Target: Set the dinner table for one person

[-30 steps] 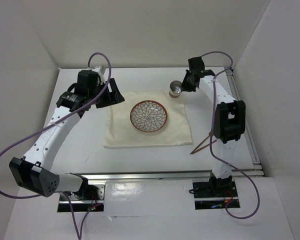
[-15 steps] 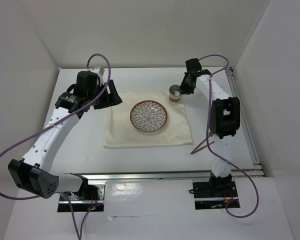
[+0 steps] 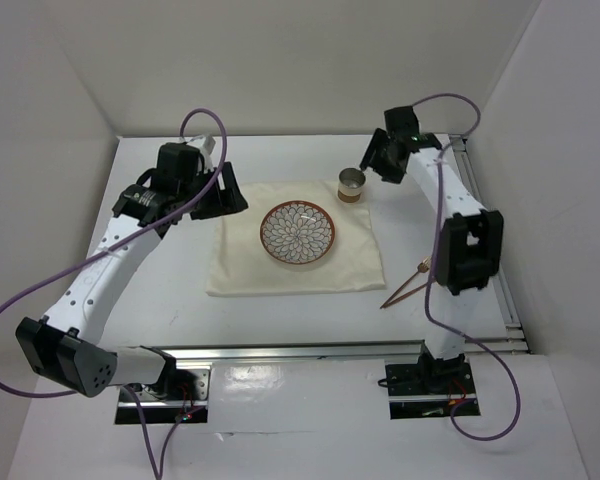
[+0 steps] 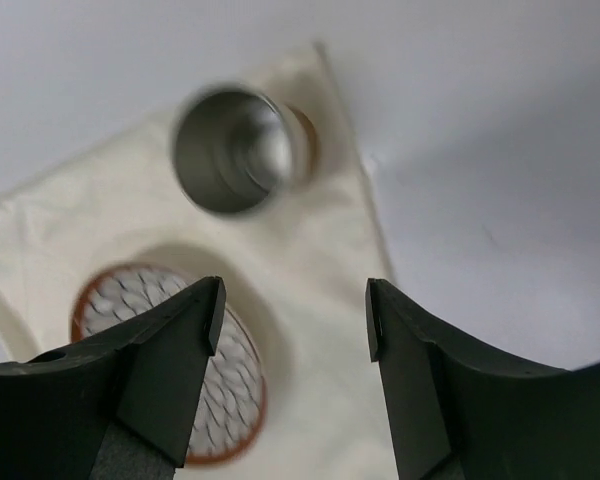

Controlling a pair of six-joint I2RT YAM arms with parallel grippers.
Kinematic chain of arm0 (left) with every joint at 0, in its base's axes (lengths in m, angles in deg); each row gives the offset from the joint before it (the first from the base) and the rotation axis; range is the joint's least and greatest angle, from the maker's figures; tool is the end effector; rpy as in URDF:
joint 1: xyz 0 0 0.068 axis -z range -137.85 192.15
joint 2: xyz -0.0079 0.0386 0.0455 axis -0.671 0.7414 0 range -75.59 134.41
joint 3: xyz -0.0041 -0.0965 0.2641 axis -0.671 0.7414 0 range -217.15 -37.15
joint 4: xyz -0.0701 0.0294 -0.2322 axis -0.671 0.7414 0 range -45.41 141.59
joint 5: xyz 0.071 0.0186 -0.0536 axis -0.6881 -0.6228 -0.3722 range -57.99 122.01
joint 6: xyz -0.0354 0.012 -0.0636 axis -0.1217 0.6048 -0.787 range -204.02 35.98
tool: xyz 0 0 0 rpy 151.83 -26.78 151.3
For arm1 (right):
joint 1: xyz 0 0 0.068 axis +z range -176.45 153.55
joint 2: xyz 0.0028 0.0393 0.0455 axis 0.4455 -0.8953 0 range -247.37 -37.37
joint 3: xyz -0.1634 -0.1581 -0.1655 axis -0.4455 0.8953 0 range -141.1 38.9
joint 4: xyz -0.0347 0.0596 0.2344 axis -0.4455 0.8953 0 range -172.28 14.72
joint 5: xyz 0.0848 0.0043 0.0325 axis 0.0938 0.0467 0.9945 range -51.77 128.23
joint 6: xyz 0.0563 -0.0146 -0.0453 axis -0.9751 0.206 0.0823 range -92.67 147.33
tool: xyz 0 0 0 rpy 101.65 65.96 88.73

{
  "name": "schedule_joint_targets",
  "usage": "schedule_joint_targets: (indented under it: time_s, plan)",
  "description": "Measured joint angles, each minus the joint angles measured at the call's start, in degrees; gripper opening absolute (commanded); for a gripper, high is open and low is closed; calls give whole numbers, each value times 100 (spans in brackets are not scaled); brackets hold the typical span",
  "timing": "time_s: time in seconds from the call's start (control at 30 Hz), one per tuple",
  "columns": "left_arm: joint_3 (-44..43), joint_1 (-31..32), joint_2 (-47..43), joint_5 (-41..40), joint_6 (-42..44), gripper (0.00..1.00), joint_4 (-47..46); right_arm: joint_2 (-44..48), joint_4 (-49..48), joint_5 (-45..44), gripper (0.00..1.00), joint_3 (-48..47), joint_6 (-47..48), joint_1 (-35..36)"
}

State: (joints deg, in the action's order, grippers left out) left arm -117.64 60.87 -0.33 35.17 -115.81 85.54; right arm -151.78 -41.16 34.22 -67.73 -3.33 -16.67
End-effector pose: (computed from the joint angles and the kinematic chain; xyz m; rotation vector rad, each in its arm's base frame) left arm 0.2650 -0.0933 0.3785 -0.2242 2.2373 -0.5478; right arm 0.4486 0.0730 0.2885 0.4726 2.3890 0.2354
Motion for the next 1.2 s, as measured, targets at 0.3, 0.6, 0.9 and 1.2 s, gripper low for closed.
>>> schedule_joint_targets:
  time_s: [0.3, 0.6, 0.9, 1.2]
  plan:
    - [-138, 1456, 376, -118, 66, 77, -105, 4291, -96, 98, 66, 4747, -490, -979]
    - [-343, 2358, 1211, -9, 166, 76, -133, 4750, 345, 494, 63, 6072, -879, -1045]
    - [-520, 2267, 1156, -245, 195, 77, -7, 3453, 79, 378, 61, 6046, -883, -1130]
    - [-520, 1867, 745, -238, 188, 77, 26, 3322, -479, 385, 57, 6142, -881, -1132]
